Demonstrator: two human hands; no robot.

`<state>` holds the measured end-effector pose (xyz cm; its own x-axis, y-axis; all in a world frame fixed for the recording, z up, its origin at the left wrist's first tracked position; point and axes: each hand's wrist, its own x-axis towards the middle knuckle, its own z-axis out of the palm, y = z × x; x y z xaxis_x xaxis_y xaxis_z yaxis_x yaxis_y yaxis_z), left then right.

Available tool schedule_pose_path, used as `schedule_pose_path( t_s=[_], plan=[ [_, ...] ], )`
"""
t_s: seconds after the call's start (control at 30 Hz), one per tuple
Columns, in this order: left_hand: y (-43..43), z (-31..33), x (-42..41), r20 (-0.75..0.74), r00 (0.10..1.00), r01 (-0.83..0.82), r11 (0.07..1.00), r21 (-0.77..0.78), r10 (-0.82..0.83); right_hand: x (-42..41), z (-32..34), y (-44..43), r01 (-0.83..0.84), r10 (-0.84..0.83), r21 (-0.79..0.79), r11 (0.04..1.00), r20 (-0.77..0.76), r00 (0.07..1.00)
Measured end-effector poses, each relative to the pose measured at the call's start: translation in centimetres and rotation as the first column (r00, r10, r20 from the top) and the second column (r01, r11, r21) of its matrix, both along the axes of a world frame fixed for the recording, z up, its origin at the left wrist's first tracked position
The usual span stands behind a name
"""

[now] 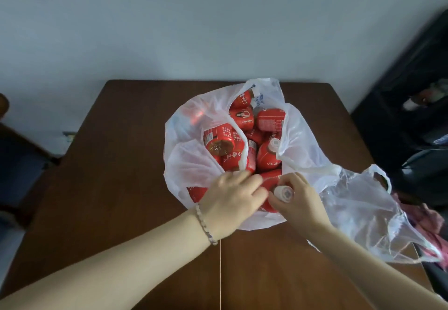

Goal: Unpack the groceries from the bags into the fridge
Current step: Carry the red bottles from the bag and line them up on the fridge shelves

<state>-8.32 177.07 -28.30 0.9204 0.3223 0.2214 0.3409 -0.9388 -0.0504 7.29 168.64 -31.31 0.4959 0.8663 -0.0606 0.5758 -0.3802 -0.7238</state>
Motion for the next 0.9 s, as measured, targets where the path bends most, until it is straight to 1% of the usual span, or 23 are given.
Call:
schedule_pose_path(
  t_s=[0.03, 0.07, 0.1, 0.13, 0.2, 0.23, 0.33, 0.37, 0.4, 0.47, 0.5, 0.53, 0.57, 0.6, 0.63, 0.67, 0.7, 0.73, 0.77, 0.8, 0.83, 0.87, 0.9],
  plan=[
    [0.1, 0.4, 0.6, 0.043, 0.999, 0.016, 0.995, 0.102, -0.02, 0.1, 0.0, -0.1, 0.029, -0.029, 0.007, 1.0, -0.006, 1.0],
    [0.6, 0.9, 0.9, -0.012, 0.999, -0.042, 0.988, 0.149, 0.044, 0.3, 0.1, -0.2, 0.05, -0.049, 0.012, 0.999, -0.016, 0.999],
    [1.5, 1.0, 1.1, -0.14, 0.983, -0.092, 0.979, 0.184, 0.119, 0.5, 0.2, -0.2, 0.059, -0.059, 0.012, 0.998, -0.024, 0.998],
    [2.8, 1.1, 1.3, -0.32, 0.928, -0.136, 0.972, 0.189, 0.192, 0.6, 0.4, -0.2, 0.058, -0.058, 0.011, 0.998, -0.028, 0.998],
    [5.7, 1.6, 0.9, -0.56, 0.756, -0.248, 0.94, 0.235, 0.339, 0.7, 0.8, 0.2, 0.025, -0.024, 0.005, 1.0, -0.019, 1.0],
    [7.2, 1.9, 0.4, -0.572, 0.729, -0.298, 0.926, 0.23, 0.377, 0.7, 1.0, 0.5, 0.003, -0.003, 0.002, 1.0, -0.013, 1.0],
    [10.6, 3.8, -1.2, -0.491, 0.772, -0.34, 0.915, 0.218, 0.404, 0.4, 1.7, 1.7, -0.05, 0.05, 0.013, 0.999, -0.001, 0.999],
    [11.5, 4.2, -2.1, -0.476, 0.763, -0.369, 0.9, 0.233, 0.437, 0.3, 1.9, 2.2, -0.062, 0.062, 0.019, 0.998, 0.013, 0.998],
    [12.2, 4.2, -3.3, -0.458, 0.746, -0.418, 0.875, 0.244, 0.483, 0.2, 2.1, 2.7, -0.077, 0.076, 0.03, 0.997, 0.028, 0.997],
    [12.7, 3.7, -5.8, -0.464, 0.626, -0.615, 0.762, 0.201, 0.627, 0.0, 2.5, 3.6, -0.11, 0.107, 0.052, 0.993, 0.058, 0.993],
    [12.9, 3.0, -7.0, -0.445, 0.58, -0.725, 0.681, 0.098, 0.682, -0.2, 2.8, 4.2, -0.127, 0.123, 0.055, 0.99, 0.072, 0.99],
    [12.7, 2.2, -7.7, -0.404, 0.539, -0.83, 0.548, -0.106, 0.739, -0.4, 3.1, 4.8, -0.144, 0.14, 0.05, 0.988, 0.085, 0.987],
    [12.5, 1.2, -8.0, -0.374, 0.491, -0.859, 0.365, -0.359, 0.786, -0.6, 3.4, 5.3, -0.162, 0.157, 0.043, 0.986, 0.102, 0.982],
    [12.4, 0.4, -8.2, -0.352, 0.412, -0.785, 0.132, -0.606, 0.841, -0.7, 3.6, 5.9, -0.177, 0.172, 0.038, 0.983, 0.117, 0.978],
    [12.3, 0.1, -8.2, -0.368, 0.296, -0.607, -0.124, -0.785, 0.882, -0.7, 3.7, 6.4, -0.188, 0.182, 0.033, 0.982, 0.129, 0.975],
    [12.3, 0.1, -8.1, -0.431, 0.184, -0.352, -0.35, -0.868, 0.884, -0.8, 3.8, 6.8, -0.198, 0.192, 0.031, 0.98, 0.135, 0.972],
    [12.5, 0.0, -8.3, -0.494, 0.113, -0.205, -0.467, -0.86, 0.862, -0.8, 3.8, 7.2, -0.213, 0.206, 0.033, 0.977, 0.139, 0.969],
    [12.9, -0.1, -8.4, -0.539, 0.075, -0.174, -0.521, -0.835, 0.839, -0.8, 3.8, 7.5, -0.228, 0.221, 0.037, 0.973, 0.142, 0.965],
    [13.2, -0.2, -8.4, -0.54, 0.063, -0.275, -0.506, -0.818, 0.839, -0.9, 3.9, 7.8, -0.242, 0.233, 0.042, 0.969, 0.145, 0.961],
    [13.6, -0.2, -8.1, -0.515, 0.061, -0.471, -0.43, -0.77, 0.855, -0.9, 3.9, 8.0, -0.251, 0.242, 0.043, 0.967, 0.147, 0.959],
    [13.7, -0.2, -7.7, -0.4, 0.069, -0.713, -0.235, -0.66, 0.914, -1.0, 4.1, 8.1, -0.253, 0.244, 0.044, 0.967, 0.142, 0.959],
    [13.5, 0.1, -7.0, -0.189, 0.195, -0.832, 0.06, -0.552, 0.962, -1.1, 4.3, 8.3, -0.247, 0.239, 0.046, 0.968, 0.131, 0.962],
    [13.1, 0.9, -6.2, 0.069, 0.397, -0.796, 0.38, -0.471, 0.915, -1.2, 4.7, 8.6, -0.24, 0.233, 0.048, 0.97, 0.119, 0.965]
  ],
)
